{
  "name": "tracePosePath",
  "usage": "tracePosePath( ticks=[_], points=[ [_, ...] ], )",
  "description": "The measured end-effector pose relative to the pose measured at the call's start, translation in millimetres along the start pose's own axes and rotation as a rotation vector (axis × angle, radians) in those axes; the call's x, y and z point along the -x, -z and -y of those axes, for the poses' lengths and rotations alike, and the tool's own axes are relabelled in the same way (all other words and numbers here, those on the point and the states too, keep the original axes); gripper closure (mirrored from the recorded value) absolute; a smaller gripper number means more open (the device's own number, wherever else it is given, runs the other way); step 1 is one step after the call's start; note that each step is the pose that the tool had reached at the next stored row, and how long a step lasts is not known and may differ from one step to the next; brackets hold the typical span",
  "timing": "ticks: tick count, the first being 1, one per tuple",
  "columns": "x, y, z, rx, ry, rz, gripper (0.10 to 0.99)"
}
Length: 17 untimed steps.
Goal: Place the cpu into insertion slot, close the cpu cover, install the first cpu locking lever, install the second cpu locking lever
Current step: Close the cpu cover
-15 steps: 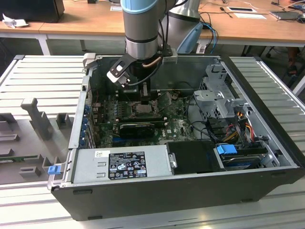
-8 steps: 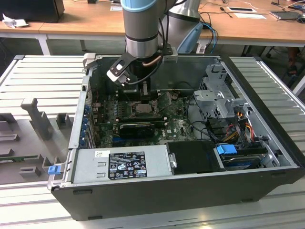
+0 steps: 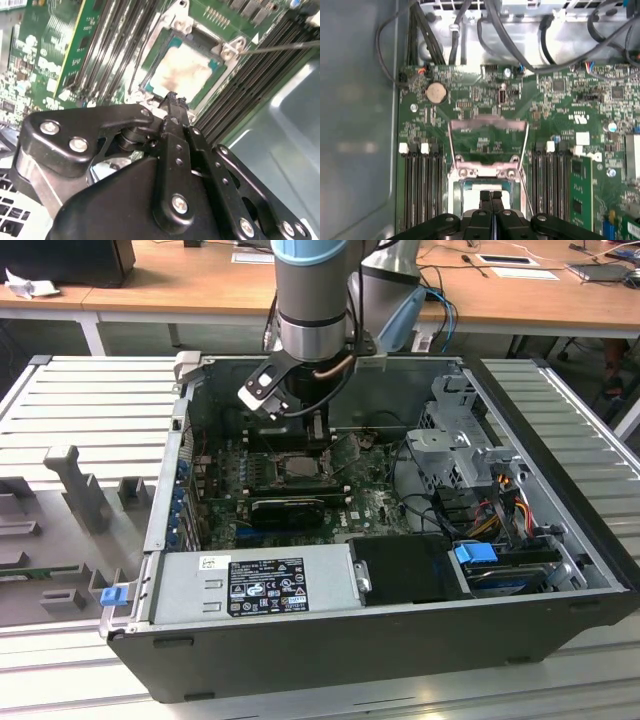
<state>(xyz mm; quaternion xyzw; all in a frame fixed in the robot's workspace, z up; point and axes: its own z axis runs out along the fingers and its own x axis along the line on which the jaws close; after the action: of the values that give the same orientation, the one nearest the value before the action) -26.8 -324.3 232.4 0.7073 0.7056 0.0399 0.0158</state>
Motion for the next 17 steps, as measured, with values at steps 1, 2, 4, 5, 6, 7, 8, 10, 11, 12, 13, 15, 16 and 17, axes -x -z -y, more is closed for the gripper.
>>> tracePosePath(
  ticks=[1, 2, 4, 5, 6, 7, 8, 10, 11, 12, 13, 15, 16, 17],
  points=[
    [0.0, -0.2, -1.9, -0.001, 0.000, 0.0000, 0.980],
    [0.0, -0.3, -3.3, -0.001, 0.000, 0.0000, 0.980],
    [-0.2, 1.2, -3.4, -0.001, 0.000, 0.0001, 0.980],
    [-0.3, 2.0, -3.4, -0.001, 0.000, 0.0001, 0.980],
    [-0.3, 3.1, -3.6, -0.001, 0.000, 0.0000, 0.980],
    [-0.5, 5.4, -3.7, -0.001, 0.000, 0.0001, 0.980],
    [-0.6, 7.9, -3.9, -0.001, 0.000, 0.0000, 0.980],
    [-0.7, 7.9, -4.6, -0.001, 0.000, -0.0003, 0.980],
    [-0.7, 8.2, -5.1, -0.001, 0.000, 0.0000, 0.980],
    [-0.7, 9.0, -5.2, -0.001, 0.000, 0.0004, 0.980],
    [-0.8, 10.0, -5.3, -0.001, 0.000, 0.0002, 0.980],
    [-1.0, 13.1, -5.6, -0.001, 0.000, 0.0000, 0.980],
    [-1.3, 16.6, -5.9, -0.001, 0.000, 0.0000, 0.980],
    [-1.4, 18.8, -6.1, -0.001, 0.000, 0.0000, 0.980]
  ],
)
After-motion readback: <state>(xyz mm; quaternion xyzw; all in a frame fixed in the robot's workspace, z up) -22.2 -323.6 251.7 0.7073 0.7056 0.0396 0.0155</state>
